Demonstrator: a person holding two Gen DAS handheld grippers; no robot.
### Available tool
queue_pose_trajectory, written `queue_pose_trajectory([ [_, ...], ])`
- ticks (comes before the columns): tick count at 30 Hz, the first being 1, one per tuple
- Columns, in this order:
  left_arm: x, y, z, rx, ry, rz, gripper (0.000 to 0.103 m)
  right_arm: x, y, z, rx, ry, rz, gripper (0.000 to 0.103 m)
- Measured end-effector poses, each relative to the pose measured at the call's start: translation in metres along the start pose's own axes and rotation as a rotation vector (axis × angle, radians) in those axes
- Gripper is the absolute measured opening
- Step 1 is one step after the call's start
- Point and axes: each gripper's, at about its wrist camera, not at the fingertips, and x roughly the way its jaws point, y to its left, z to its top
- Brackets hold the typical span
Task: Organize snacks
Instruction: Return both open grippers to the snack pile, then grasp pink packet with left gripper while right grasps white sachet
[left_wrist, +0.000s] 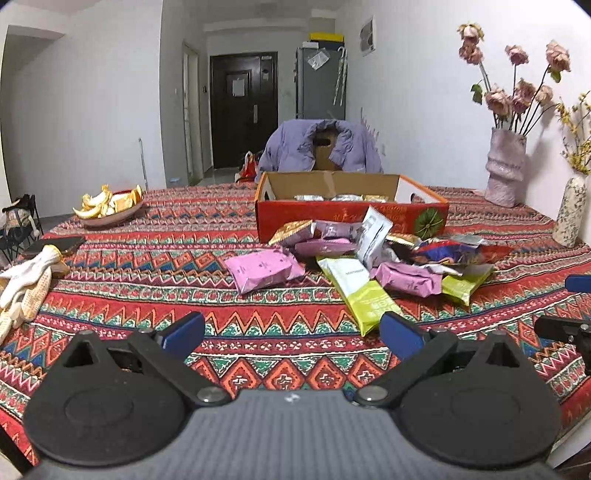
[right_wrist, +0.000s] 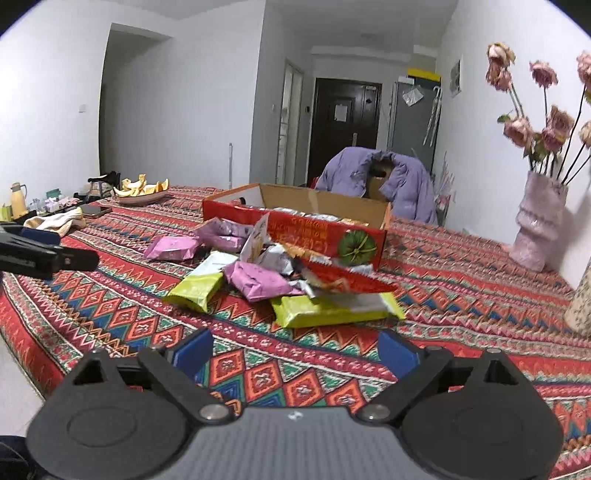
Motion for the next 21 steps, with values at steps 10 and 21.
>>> queue_pose_trajectory([
  [10,0.052,0.023,0.011,-0.005,0.066,-0.007,0.103,0.053,0.013,0.026,0.059,0.015,0.116,0.08],
  [21,0.171,0.041,0.05,0.373,0.123,-0.167,0.103,0.17,0.04,0.078,0.066,0.114,0.097,0.049],
])
